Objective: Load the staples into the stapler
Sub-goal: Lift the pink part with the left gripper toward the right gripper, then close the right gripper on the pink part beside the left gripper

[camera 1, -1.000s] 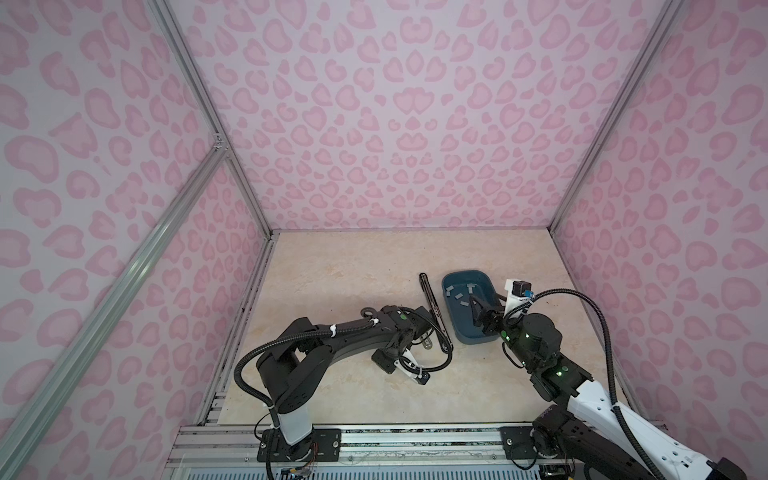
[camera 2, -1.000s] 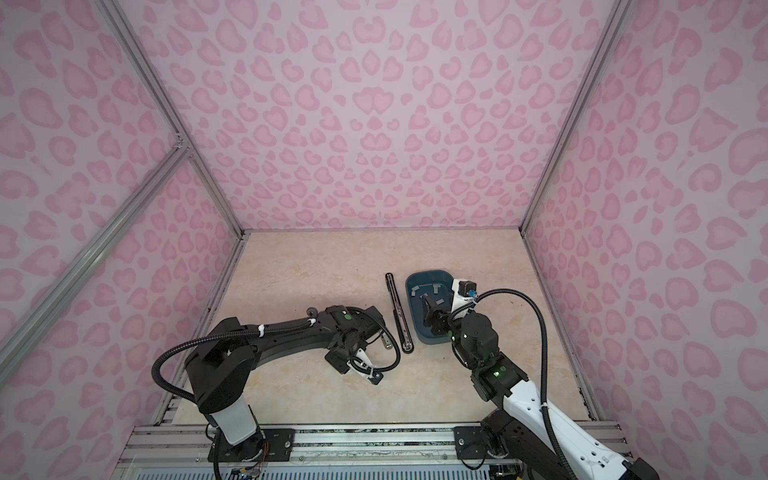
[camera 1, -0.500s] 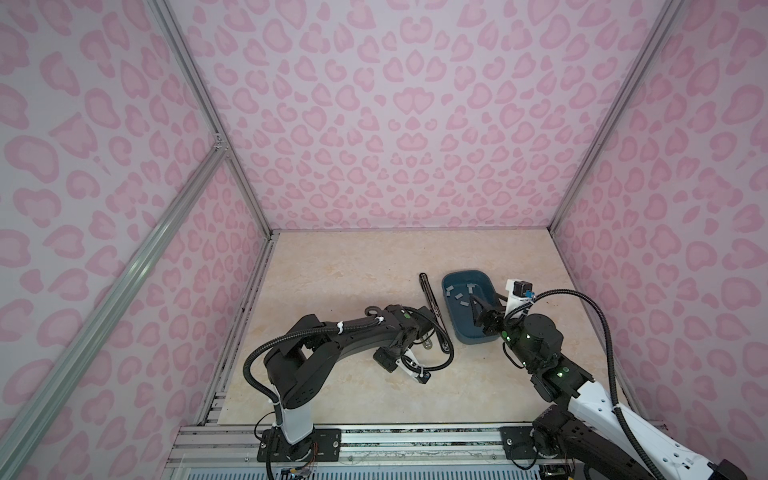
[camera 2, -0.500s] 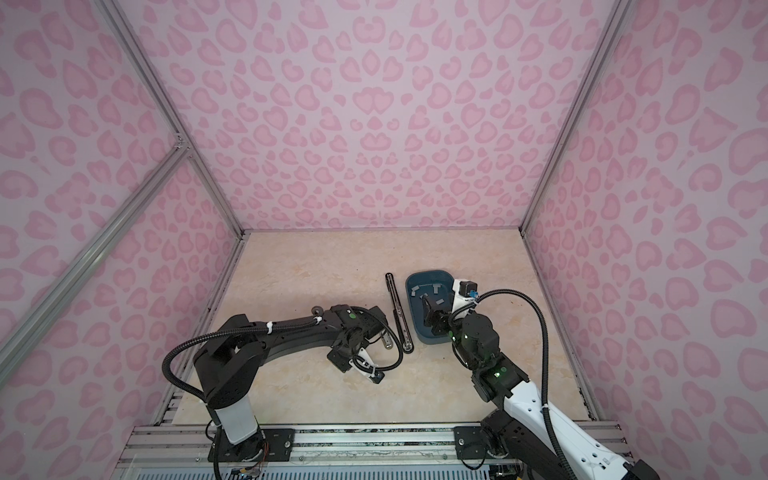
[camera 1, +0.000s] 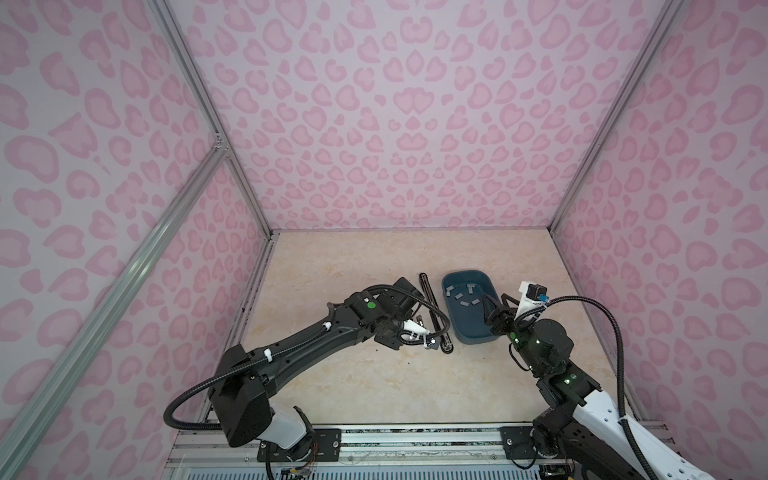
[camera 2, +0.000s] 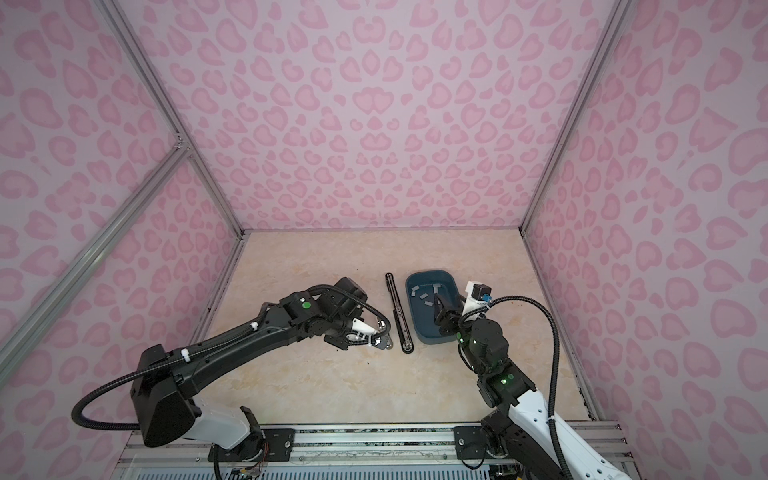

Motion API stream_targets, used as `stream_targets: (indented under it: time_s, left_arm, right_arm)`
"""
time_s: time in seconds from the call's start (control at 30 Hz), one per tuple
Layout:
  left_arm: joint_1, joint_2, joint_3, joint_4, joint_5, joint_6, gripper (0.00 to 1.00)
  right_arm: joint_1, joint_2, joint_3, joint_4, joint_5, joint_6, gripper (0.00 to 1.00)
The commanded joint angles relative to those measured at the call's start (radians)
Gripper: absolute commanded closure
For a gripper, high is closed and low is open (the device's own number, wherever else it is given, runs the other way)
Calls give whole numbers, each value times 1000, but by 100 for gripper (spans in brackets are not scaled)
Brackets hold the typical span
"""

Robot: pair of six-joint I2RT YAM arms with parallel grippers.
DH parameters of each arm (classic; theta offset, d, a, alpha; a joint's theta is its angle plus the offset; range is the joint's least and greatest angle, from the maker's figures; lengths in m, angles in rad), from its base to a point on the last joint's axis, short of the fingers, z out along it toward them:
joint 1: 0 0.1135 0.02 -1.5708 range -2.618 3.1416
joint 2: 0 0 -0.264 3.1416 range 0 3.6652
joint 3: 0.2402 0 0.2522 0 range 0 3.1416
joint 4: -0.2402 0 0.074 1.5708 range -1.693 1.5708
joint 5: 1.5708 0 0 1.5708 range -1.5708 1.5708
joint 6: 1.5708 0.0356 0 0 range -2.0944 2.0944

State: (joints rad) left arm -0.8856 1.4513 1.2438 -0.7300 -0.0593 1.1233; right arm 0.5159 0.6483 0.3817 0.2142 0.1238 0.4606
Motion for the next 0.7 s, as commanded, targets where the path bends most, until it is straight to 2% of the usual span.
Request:
stream_targets:
  time_s: [0.0, 0.13, 0.27, 0.37, 0.5, 0.67]
  left_arm:
    - [8, -71, -28, 236, 71, -155, 96]
    - [8, -98, -50, 281, 8, -233, 96]
    - [10, -155, -116, 351, -20, -285, 97]
    - [11, -206, -175, 431, 2, -323, 97]
    - [10, -218, -166, 430, 59, -345, 97]
    - [10, -208, -162, 428, 64, -341, 97]
  right_arm:
    - [1, -16, -22, 40, 2, 12, 35]
    - [1, 16, -19, 106, -123, 1, 37]
    - [3, 91, -22, 275, -393, 27, 38]
    - [37, 170, 7, 345, -526, 33, 43]
    - [134, 244, 58, 310, -533, -48, 46]
    - [191, 290, 81, 304, -527, -71, 46]
